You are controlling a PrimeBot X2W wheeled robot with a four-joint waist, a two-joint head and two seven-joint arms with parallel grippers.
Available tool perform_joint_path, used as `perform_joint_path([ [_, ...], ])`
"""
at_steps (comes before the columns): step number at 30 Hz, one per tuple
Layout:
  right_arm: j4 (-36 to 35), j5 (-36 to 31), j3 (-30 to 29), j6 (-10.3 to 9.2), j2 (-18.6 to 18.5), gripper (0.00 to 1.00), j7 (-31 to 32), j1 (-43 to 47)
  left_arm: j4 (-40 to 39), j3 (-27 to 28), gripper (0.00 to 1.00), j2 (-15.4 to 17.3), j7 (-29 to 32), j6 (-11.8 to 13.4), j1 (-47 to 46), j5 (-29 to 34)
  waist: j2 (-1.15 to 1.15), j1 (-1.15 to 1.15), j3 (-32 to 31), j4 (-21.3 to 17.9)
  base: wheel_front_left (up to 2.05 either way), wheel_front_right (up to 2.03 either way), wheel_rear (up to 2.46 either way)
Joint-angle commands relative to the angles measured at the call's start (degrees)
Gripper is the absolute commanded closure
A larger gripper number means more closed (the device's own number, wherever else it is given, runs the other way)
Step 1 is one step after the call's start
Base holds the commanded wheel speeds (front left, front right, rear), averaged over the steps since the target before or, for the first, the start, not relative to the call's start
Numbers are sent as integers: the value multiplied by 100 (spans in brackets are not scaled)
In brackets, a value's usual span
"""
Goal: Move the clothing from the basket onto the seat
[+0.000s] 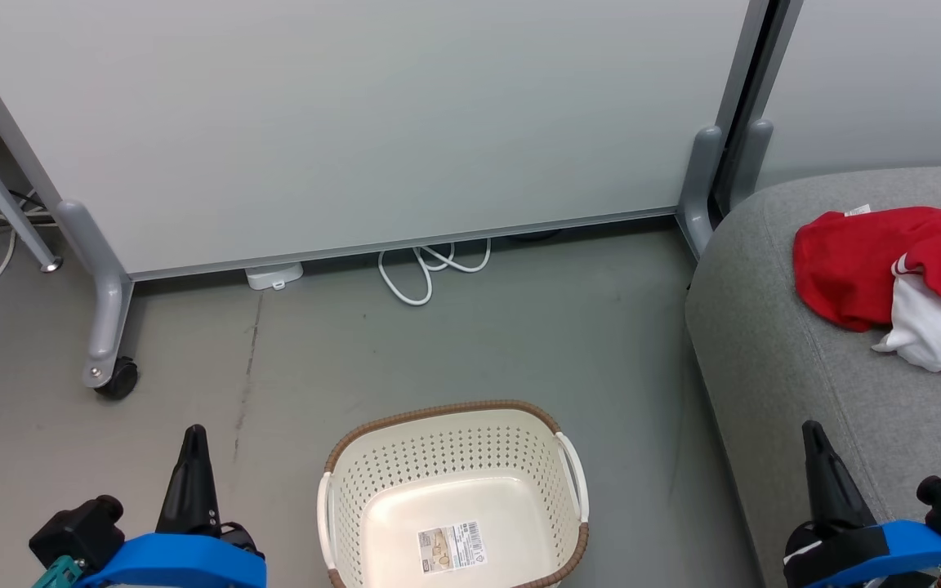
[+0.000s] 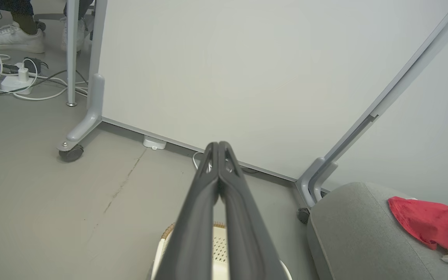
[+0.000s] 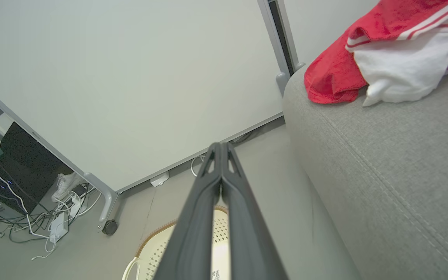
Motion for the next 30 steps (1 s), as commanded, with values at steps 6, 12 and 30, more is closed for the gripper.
perform_joint_path([
  [6, -118, 757, -49, 0, 8, 100, 184, -202, -115, 75, 100, 16, 174, -15, -241, -760, 0, 0, -4, -2, 0, 0, 0],
  [12, -132, 1256, -73, 0, 21, 100, 313, -236, -126, 110, 100, 17, 305, -18, -281, -1271, 0, 0, -6, -3, 0, 0, 0],
  [30, -169, 2669, -144, 0, 59, 100, 682, -323, -154, 207, 100, 19, 663, -29, -378, -2712, 0, 0, -16, -9, 0, 0, 0],
])
